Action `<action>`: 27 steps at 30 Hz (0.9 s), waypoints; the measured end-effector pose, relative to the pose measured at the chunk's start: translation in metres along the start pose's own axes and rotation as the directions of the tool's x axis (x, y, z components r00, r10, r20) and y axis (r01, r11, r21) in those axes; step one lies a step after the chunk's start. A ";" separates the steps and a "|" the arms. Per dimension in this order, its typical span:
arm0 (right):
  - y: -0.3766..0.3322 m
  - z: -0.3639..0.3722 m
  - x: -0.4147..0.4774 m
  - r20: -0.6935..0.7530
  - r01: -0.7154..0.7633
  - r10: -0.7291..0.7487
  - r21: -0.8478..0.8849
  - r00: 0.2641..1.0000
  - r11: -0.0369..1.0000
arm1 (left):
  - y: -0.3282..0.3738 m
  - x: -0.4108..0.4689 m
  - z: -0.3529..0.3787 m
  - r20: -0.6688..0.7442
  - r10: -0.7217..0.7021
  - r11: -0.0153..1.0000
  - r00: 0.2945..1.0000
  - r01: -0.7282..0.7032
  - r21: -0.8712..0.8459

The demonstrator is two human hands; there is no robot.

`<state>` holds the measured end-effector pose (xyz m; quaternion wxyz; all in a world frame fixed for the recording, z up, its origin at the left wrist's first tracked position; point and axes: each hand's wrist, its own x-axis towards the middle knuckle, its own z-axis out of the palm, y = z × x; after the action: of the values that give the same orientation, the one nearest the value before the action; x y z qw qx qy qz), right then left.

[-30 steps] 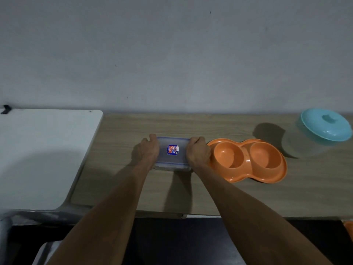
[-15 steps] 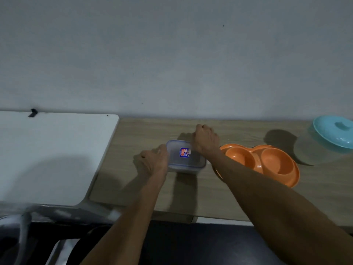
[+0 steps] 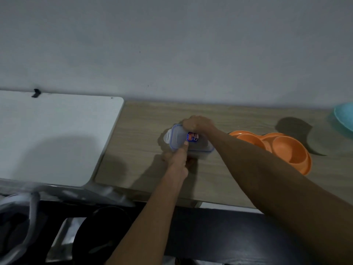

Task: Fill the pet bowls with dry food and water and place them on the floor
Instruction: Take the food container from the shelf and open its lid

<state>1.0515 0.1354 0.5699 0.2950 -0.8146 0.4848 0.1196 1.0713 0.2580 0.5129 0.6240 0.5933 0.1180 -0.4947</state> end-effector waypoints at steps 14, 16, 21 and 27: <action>0.006 0.005 -0.009 -0.334 0.016 -0.001 0.041 0.942 0.999 | -0.005 -0.011 0.005 -0.081 0.224 0.966 0.971 -0.210 0.150; 0.011 0.002 -0.020 -0.344 0.023 0.004 0.073 0.939 0.997 | -0.001 -0.018 0.005 -0.078 0.277 0.952 0.958 -0.263 0.155; 0.049 -0.005 -0.044 -0.298 -0.059 0.160 0.319 0.941 0.946 | 0.005 -0.031 0.003 0.014 0.193 0.973 0.981 -0.193 0.125; 0.065 -0.016 -0.070 -0.154 -0.161 0.269 0.496 0.951 0.854 | 0.009 -0.049 0.004 0.044 0.158 0.987 0.987 -0.159 0.034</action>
<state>0.9589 0.1530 0.5930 0.4161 -0.6651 0.6170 -0.0610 1.0528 0.2762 0.5560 0.6524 0.6020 0.0484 -0.4578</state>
